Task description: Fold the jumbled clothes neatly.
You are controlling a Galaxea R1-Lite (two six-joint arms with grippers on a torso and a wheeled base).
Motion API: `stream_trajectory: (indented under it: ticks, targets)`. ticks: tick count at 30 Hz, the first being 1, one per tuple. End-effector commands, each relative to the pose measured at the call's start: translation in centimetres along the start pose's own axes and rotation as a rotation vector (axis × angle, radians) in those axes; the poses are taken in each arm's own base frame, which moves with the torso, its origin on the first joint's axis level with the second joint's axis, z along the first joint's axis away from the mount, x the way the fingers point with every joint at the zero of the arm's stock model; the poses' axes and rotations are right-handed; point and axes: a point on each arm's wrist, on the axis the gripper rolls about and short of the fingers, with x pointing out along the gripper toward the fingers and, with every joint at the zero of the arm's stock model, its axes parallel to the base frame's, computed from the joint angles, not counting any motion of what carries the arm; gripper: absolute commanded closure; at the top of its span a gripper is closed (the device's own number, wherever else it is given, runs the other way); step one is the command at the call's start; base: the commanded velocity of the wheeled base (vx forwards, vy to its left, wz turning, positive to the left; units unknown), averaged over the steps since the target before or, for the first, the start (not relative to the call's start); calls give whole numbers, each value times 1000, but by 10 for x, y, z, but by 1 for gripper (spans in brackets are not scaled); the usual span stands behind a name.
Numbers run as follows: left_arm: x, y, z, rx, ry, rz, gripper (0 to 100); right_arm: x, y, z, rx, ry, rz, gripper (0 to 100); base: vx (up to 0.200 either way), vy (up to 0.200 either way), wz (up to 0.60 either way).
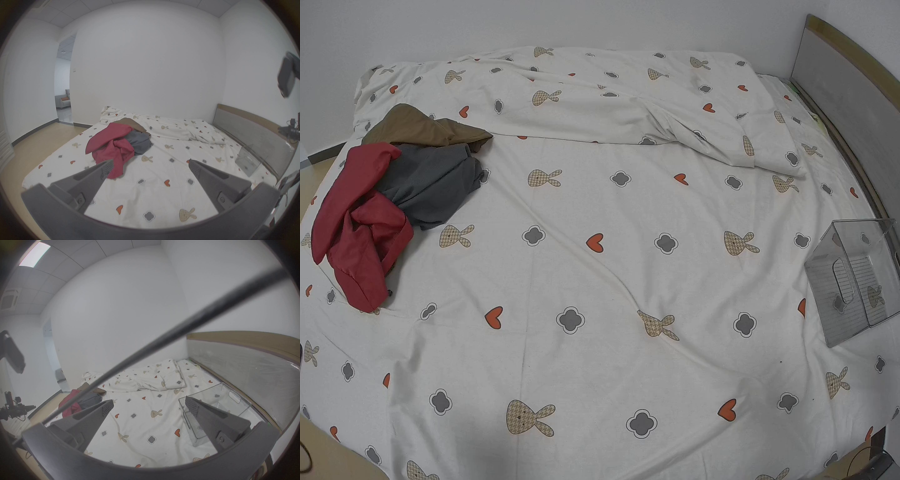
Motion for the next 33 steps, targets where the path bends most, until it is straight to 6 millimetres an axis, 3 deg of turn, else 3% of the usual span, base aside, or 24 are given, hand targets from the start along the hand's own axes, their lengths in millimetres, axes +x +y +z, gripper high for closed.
stream_trajectory:
  ticks: [1, 2, 3, 5, 9, 10, 11, 13, 17, 20, 21, 25, 33]
  targets:
    - [140, -7, 98, -56, 137, 46, 0, 201, -6, -1, 43, 412, -117, 0, 0, 0, 0]
    - [140, -7, 98, -56, 137, 46, 0, 201, -6, -1, 43, 412, -117, 0, 0, 0, 0]
    - [169, -1, 98, -58, 181, 85, 0, 221, -5, -4, 42, 357, -90, 0, 0, 0, 0]
    - [194, 7, 95, -63, 222, 124, 0, 232, -5, -7, 44, 314, -74, 0, 0, 0, 0]
    - [237, 28, 77, -75, 354, 211, 0, 234, 1, -17, 52, 338, -12, 0, 0, 0, 0]
    - [237, 28, 77, -75, 354, 211, 0, 234, 1, -17, 52, 338, -12, 0, 0, 0, 0]
    - [254, 40, 71, -86, 418, 248, 0, 231, 2, -24, 59, 373, 25, 0, 0, 0, 0]
    - [270, 52, 68, -112, 471, 238, 0, 229, 3, -31, 73, 410, 92, 0, 0, 0, 0]
    - [292, 76, 68, -203, 564, 129, 0, 222, 3, -45, 108, 491, 233, 0, 0, 0, 0]
    - [307, 92, 63, -230, 614, 150, 0, 220, 1, -51, 120, 517, 246, 0, 0, 0, 0]
    - [322, 102, 56, -219, 634, 201, 0, 221, 2, -55, 116, 531, 249, 0, 0, 0, 0]
    - [344, 121, 47, -157, 627, 387, 0, 223, 0, -54, 117, 524, 239, 0, 0, 0, 0]
    - [373, 137, 23, -65, 665, 538, 0, 221, 2, -50, 114, 512, 245, 0, 0, 0, 0]
